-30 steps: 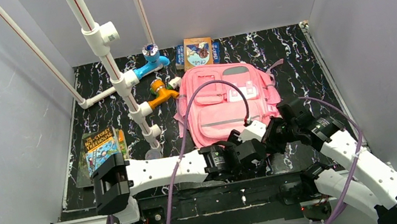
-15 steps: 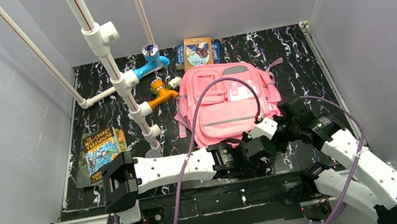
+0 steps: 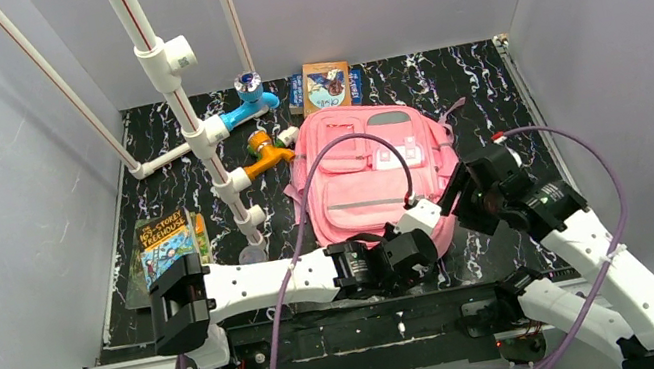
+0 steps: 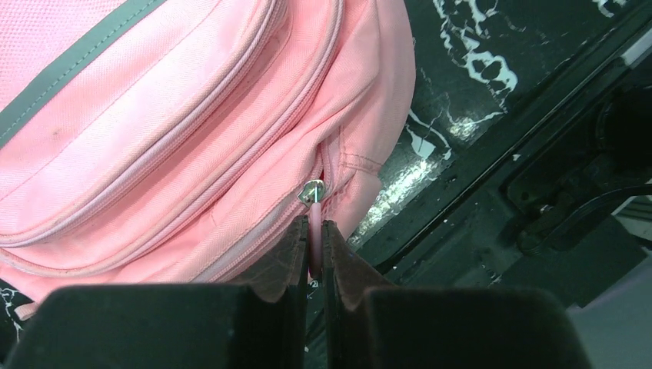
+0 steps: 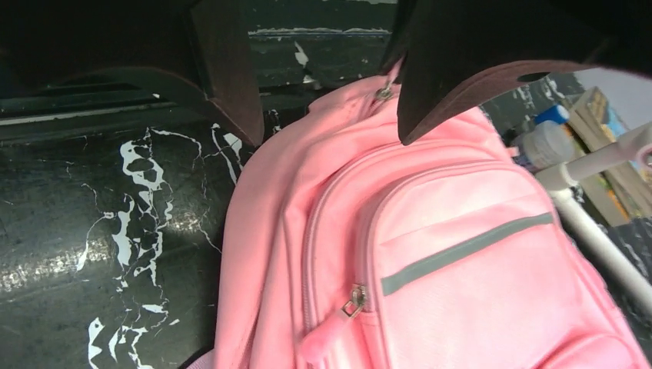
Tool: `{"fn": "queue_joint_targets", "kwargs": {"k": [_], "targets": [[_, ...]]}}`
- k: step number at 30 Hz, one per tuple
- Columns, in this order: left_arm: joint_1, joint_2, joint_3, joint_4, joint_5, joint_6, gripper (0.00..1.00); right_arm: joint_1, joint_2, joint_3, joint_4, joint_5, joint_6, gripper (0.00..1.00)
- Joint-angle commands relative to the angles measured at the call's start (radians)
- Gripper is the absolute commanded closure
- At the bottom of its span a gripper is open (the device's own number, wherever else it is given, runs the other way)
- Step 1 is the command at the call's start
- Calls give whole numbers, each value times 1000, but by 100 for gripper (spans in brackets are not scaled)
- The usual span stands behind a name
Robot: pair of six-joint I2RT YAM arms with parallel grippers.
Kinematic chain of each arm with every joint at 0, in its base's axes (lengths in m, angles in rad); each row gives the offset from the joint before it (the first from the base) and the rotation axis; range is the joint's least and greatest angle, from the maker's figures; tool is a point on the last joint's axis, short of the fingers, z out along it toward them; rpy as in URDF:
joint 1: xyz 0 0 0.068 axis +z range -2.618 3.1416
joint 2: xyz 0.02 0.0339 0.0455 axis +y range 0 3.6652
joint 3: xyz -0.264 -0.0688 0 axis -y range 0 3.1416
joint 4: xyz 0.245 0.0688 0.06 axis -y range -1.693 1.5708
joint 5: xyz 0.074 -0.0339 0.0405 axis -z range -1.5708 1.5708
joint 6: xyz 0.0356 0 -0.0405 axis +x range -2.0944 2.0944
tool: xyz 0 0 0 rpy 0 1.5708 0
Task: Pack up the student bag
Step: Unzip the student bag at the center of the board.
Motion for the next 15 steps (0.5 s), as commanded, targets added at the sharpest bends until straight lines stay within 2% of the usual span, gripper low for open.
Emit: {"fn": "queue_joint_targets", "kwargs": {"k": [1,5,11,15], "targets": [[6,-110,10,54,-19,-9,100,1,19,-68,89,-24,-34,26],[5,-109,27,71,-2,6,100,1,33,-102,137,-98,-20,25],[5,-96,36,82,22,3,100,1,-6,-61,130,-76,14,25],[5,-100,46,89,26,5,100,1,-27,-166,203,-138,86,27]]}}
